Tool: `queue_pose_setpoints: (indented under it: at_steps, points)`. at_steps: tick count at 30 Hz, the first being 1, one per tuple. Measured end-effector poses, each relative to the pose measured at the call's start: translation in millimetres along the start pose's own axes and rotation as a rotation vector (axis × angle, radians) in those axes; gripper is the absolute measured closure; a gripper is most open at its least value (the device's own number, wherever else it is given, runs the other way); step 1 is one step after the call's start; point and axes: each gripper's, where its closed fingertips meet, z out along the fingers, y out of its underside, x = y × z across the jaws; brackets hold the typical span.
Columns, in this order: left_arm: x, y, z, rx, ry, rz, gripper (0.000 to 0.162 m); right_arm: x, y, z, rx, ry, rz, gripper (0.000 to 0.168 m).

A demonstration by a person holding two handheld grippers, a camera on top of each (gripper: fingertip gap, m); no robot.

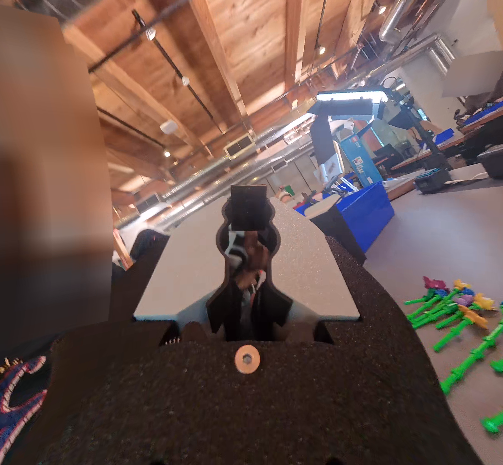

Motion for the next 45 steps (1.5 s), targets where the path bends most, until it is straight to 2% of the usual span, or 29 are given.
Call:
queue_pose_setpoints:
  at_steps: [4, 7, 11, 13, 14, 18, 21, 24, 26, 30, 35, 37, 40, 45]
  points:
    - [17.9, -1.0, 10.8, 0.008, -0.084, 0.096, 0.132, 0.6, 6.6, 7.0, 0.054, -0.035, 0.15, 0.145]
    - [19.4, 7.8, 12.3, -0.029, -0.079, 0.058, 0.139, 0.0, 15.0, 15.3, 0.06, -0.074, 0.231, 0.145]
    - [22.8, 8.7, 11.6, -0.034, -0.055, 0.066, 0.143, -1.7, 24.9, 24.2, 0.045, -0.085, 0.254, 0.145]
    - [19.7, 7.9, 10.2, -0.034, -0.084, 0.076, 0.154, -1.5, 27.2, 25.5, 0.043, -0.088, 0.259, 0.145]
    - [18.8, 8.0, 9.5, -0.036, -0.085, 0.073, 0.154, -1.7, 27.1, 25.6, 0.045, -0.091, 0.262, 0.145]
    - [13.8, 6.8, 6.0, -0.025, -0.036, -0.018, 0.157, -2.5, 26.7, 25.3, 0.03, -0.09, 0.238, 0.145]
    - [-2.1, 1.6, -0.6, 0.0, -0.028, -0.089, 0.157, -6.2, 26.7, 26.5, -0.011, -0.071, 0.146, 0.146]
    - [-24.0, -5.3, -11.9, 0.028, -0.017, -0.146, 0.157, -10.2, 21.0, 24.2, -0.06, -0.016, 0.005, 0.128]
    - [-35.0, -5.6, -20.1, 0.034, 0.0, -0.223, 0.157, -7.1, 16.8, 17.0, -0.123, 0.07, -0.148, 0.121]
    - [-39.8, 14.6, -32.4, 0.027, 0.032, -0.366, 0.157, 17.9, -6.4, -18.0, -0.18, 0.389, -0.56, 0.114]
    - [-52.4, 52.0, -38.2, 0.035, 0.06, -0.678, 0.157, 38.5, -42.5, -63.4, -0.095, 0.765, -0.947, 0.116]
    - [-57.0, 65.6, -38.8, 0.041, 0.069, -0.762, 0.157, 45.8, -49.6, -75.2, -0.11, 0.886, -1.068, 0.115]
    - [-60.3, 77.6, -38.8, 0.059, 0.095, -0.882, 0.157, 62.5, -46.0, -85.4, -0.202, 1.014, -1.166, 0.111]
    - [-60.6, 84.2, -36.6, 0.081, 0.151, -1.044, 0.157, 84.6, -38.8, -94.2, -0.302, 1.117, -1.151, 0.107]
